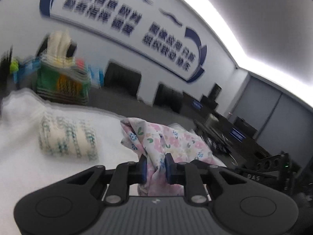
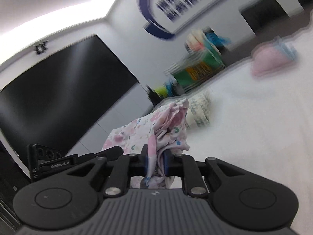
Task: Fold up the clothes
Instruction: 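Lift the dress bundle with both grippers and carry it toward the teal-flower bundle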
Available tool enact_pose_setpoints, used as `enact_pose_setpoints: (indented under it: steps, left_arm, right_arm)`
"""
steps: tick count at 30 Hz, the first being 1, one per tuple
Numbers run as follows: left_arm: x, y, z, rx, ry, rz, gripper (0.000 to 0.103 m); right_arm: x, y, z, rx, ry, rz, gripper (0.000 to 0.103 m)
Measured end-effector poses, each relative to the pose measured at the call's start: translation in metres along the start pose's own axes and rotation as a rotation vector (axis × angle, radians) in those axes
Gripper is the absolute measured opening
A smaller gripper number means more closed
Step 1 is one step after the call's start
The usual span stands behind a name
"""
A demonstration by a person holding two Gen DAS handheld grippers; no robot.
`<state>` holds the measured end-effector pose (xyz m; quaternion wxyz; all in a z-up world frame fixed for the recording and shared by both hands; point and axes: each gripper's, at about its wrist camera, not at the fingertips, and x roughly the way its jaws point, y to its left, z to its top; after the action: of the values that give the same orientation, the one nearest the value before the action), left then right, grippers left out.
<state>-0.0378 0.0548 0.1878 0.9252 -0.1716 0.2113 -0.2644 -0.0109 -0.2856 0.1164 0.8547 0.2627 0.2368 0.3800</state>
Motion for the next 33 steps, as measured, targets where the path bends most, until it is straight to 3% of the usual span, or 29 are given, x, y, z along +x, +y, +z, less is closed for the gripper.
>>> enact_pose_setpoints:
  steps: [5, 10, 16, 21, 25, 27, 28, 31, 33]
  left_arm:
    - [0.023, 0.034, 0.083, 0.007, -0.066, 0.045, 0.017]
    - [0.076, 0.127, 0.097, -0.177, -0.024, 0.049, 0.017]
    - [0.13, 0.209, 0.064, -0.308, 0.059, 0.107, 0.014]
    - [0.15, 0.236, 0.043, -0.319, 0.075, 0.08, 0.015]
    - [0.16, 0.239, 0.039, -0.329, 0.128, 0.121, 0.025]
    - [0.16, 0.241, 0.041, -0.348, 0.145, 0.147, 0.036]
    - [0.158, 0.241, 0.044, -0.342, 0.148, 0.174, 0.048]
    - [0.136, 0.229, 0.058, -0.244, 0.118, 0.225, 0.049]
    - [0.115, 0.207, 0.07, -0.106, 0.128, 0.198, 0.052]
  right_arm:
    - [0.06, 0.029, 0.088, -0.092, -0.077, 0.04, 0.014]
    - [0.147, 0.01, 0.13, -0.069, -0.027, 0.004, 0.014]
    - [0.251, -0.049, 0.107, 0.04, 0.134, -0.09, 0.014]
    - [0.271, -0.081, 0.08, 0.07, 0.171, -0.128, 0.014]
    - [0.28, -0.096, 0.071, 0.081, 0.195, -0.144, 0.014]
    - [0.284, -0.099, 0.069, 0.077, 0.203, -0.15, 0.015]
    - [0.285, -0.099, 0.069, 0.068, 0.207, -0.154, 0.015]
    - [0.285, -0.096, 0.068, 0.053, 0.205, -0.165, 0.018]
    - [0.285, -0.095, 0.067, 0.045, 0.203, -0.172, 0.019]
